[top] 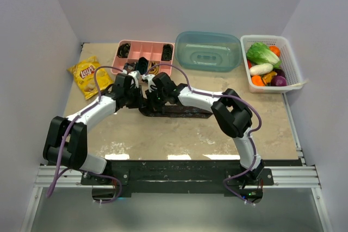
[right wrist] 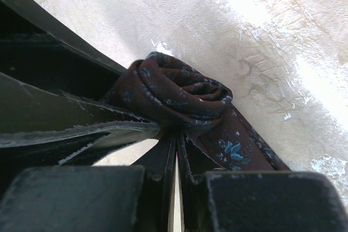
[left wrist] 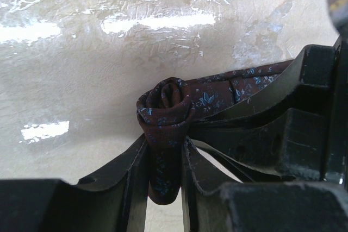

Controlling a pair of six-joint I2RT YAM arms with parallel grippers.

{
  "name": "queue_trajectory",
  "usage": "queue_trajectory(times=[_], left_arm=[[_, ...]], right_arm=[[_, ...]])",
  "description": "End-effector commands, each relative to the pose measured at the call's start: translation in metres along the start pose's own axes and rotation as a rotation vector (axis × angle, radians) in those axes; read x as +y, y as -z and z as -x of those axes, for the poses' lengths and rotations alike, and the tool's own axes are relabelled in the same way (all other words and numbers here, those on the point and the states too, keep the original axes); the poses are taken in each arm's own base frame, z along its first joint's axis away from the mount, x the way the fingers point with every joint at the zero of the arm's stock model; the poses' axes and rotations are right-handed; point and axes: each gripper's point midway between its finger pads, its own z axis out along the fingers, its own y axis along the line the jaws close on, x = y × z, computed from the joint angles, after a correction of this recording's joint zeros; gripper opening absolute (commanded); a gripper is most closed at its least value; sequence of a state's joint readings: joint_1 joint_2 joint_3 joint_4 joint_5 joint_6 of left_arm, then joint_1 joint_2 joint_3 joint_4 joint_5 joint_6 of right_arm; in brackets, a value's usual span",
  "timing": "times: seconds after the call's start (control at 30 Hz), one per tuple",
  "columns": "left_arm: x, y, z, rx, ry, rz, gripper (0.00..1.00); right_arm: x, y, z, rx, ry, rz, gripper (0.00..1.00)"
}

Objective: Roll the ties
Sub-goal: Roll the tie at the center of the board.

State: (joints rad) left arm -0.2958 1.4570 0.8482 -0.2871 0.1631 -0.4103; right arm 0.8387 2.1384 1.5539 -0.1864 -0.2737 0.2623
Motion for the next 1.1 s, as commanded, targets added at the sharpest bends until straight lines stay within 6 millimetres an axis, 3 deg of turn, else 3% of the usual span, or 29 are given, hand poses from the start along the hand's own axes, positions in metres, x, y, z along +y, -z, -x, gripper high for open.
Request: queue_trajectory(times=[0.0,0.57,1.07], left_arm=[[-0.007,0.010,0.026,-0.050,-0.060,0.015,0.15],[0.036,0.030,0.029,0.002,-0.131,0.311,0.09],[0.045,0.031,0.013,0.102,-0.251,0.551,0.11]], right_arm=[[0.001,0.018,0.029,-0.087,0.018,-0.031,0.05],[-0.035,0.033,0.034,-0.102,-0.019,-0.119,0.05],[-0.057,0.038,0.031,-0.093,-0.056,-0.186,0.05]])
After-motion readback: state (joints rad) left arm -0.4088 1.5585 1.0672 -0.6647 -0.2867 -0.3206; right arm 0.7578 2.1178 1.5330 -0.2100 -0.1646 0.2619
